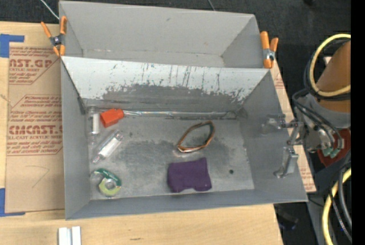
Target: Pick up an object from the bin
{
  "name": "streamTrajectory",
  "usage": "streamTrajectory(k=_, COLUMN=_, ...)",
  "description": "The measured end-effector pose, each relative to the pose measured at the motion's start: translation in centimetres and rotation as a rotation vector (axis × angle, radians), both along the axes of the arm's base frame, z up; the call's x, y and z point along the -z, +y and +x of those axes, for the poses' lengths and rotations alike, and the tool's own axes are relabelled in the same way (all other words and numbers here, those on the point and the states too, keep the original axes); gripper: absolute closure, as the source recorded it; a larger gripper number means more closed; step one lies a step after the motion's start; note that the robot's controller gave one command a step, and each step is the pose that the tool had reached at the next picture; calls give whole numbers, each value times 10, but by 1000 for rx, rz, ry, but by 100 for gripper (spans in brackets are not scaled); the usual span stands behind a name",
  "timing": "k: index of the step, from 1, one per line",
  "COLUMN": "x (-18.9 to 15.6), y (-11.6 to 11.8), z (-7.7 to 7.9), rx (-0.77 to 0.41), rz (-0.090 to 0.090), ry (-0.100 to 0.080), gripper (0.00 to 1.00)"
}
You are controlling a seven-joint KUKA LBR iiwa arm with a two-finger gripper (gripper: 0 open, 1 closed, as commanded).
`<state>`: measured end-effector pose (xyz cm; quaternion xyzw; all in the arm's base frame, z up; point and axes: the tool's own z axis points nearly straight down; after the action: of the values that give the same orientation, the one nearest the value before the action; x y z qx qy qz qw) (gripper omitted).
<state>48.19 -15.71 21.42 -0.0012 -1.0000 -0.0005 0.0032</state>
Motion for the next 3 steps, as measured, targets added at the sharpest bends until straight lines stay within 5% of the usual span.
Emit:
streamTrajectory(k=1, x=-4, y=1, z=2, rx=-3, rz=-2, ry=-8, gripper=0)
streamTrajectory(k=2, x=82, y=52, z=79, rx=8, rz=3, ry=1, gripper=0)
streamTrajectory(k=3, x=110, y=74, z=11, rx=-311, rz=2, ry=-3, gripper=0)
